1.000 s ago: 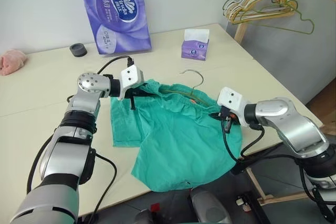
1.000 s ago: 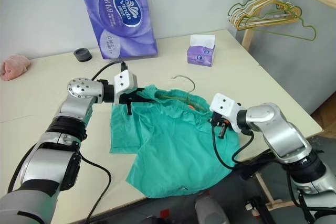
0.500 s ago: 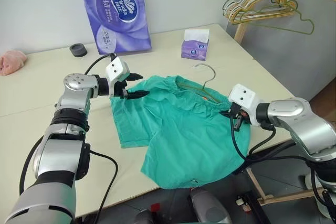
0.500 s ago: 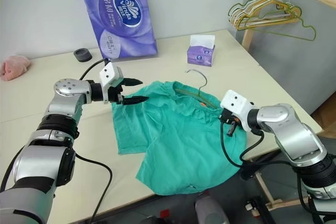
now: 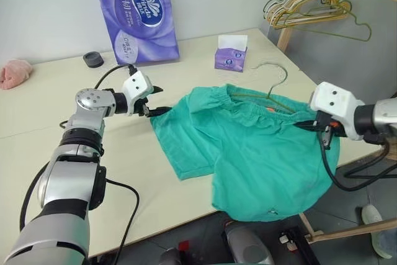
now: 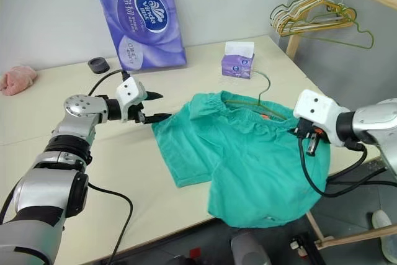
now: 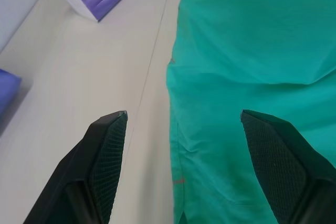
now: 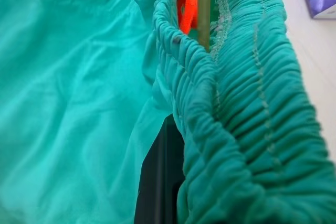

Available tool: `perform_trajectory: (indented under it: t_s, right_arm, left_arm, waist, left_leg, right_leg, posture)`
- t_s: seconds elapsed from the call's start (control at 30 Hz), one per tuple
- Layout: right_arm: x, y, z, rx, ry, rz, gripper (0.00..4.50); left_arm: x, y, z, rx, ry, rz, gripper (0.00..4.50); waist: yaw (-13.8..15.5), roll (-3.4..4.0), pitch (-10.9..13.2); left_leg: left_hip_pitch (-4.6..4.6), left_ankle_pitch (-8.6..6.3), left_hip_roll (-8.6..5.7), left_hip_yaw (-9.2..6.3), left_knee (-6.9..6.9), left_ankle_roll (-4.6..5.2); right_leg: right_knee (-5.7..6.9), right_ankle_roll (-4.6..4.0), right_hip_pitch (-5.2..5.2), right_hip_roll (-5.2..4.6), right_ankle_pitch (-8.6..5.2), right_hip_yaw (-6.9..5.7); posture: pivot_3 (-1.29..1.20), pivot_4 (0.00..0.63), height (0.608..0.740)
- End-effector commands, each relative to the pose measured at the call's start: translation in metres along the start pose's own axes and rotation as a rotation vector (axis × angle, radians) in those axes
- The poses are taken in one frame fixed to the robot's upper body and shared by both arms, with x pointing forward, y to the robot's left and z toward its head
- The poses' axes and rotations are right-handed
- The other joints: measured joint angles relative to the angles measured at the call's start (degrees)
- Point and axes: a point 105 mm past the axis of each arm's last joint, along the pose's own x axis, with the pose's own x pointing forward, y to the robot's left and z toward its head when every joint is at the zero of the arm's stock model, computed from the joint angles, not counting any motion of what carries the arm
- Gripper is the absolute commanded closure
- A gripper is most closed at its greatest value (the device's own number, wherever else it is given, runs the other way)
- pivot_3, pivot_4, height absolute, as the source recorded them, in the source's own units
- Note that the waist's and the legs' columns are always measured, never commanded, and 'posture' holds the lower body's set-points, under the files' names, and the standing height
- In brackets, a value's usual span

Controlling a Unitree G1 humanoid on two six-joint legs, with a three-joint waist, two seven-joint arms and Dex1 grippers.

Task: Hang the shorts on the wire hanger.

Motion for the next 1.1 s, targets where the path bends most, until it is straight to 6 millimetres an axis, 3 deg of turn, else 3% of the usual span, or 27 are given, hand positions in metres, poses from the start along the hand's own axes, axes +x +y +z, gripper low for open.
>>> perform_trajectory:
  t_s: [0.03, 0.27, 0.33, 0.4, 0.57, 0.7, 0.9, 1.1]
  right_arm:
    - [-0.011, -0.002, 0.007, -0.004, -0.032, -0.029, 4.50]
    - [-0.034, -0.009, -0.017, 0.258, -0.066, -0.190, 4.50]
    - [-0.049, -0.007, -0.031, 0.387, -0.062, -0.245, 4.50]
    - [-0.061, 0.001, -0.043, 0.484, -0.049, -0.278, 4.50]
    - [-0.075, 0.030, -0.073, 0.656, 0.023, -0.367, 4.50]
    - [-0.086, 0.043, -0.096, 0.807, 0.062, -0.511, 4.50]
    - [-0.101, 0.068, -0.120, 0.942, 0.086, -0.642, 4.50]
    - [-0.133, 0.063, -0.136, 0.969, 0.145, -0.845, 4.50]
  left_arm:
    - [0.002, 0.004, 0.019, 0.000, -0.088, 0.004, 0.86]
    - [0.021, -0.010, 0.064, -0.047, -0.270, -0.089, 0.86]
    - [0.024, -0.021, 0.091, -0.079, -0.349, -0.176, 0.86]
    - [0.021, -0.037, 0.111, -0.088, -0.385, -0.308, 0.86]
    - [0.014, -0.073, 0.138, -0.025, -0.383, -0.555, 0.86]
    - [0.024, -0.097, 0.153, 0.121, -0.381, -0.656, 0.86]
    - [0.049, -0.131, 0.184, 0.215, -0.485, -0.708, 0.86]
    - [0.071, -0.152, 0.206, 0.165, -0.594, -0.636, 0.86]
  waist:
    - [0.0, 0.00, 0.0]
    - [0.1, 0.00, 0.0]
    - [0.2, 0.00, 0.0]
    - [0.3, 0.00, 0.0]
    - [-0.1, 0.07, 0.0]
    - [-0.3, 0.12, 0.0]
    - [-0.4, 0.16, 0.0]
    - [-2.1, 0.29, 0.0]
  left_leg:
    - [0.00, 0.00, 0.00, 0.00, 0.00, 0.00]
    - [-0.02, 0.00, -0.01, 0.01, 0.03, 0.00]
    - [-0.04, 0.00, -0.02, -0.04, 0.02, 0.00]
    - [-0.03, 0.00, -0.03, -0.04, 0.02, 0.00]
    - [0.16, -0.01, 0.05, -0.03, -0.02, 0.02]
    - [0.26, -0.02, 0.05, 0.09, 0.00, 0.02]
    - [0.21, -0.02, 0.00, 0.06, -0.01, 0.03]
    - [0.26, -0.13, 0.04, 0.24, -0.05, 0.23]
  right_leg:
    - [0.00, 0.00, 0.00, 0.00, 0.00, 0.00]
    - [0.01, 0.00, 0.04, 0.00, 0.00, 0.02]
    - [-0.01, 0.01, 0.09, 0.01, -0.01, -0.02]
    - [-0.02, 0.03, 0.11, 0.02, -0.02, -0.01]
    - [-0.05, 0.05, 0.33, 0.24, -0.03, -0.01]
    - [-0.06, 0.06, 0.42, 0.42, -0.04, 0.13]
    - [-0.21, 0.13, 0.52, 0.43, -0.08, 0.12]
    - [-0.31, 0.18, 0.58, 0.52, -0.11, 0.18]
  posture:
    - [-0.33, 0.070, 0.740]
    - [-0.36, 0.083, 0.740]
    - [-0.37, 0.091, 0.740]
    - [-0.39, 0.101, 0.740]
    - [-0.43, 0.118, 0.740]
    - [-0.46, 0.127, 0.740]
    - [-0.50, 0.139, 0.740]
    - [-0.54, 0.150, 0.740]
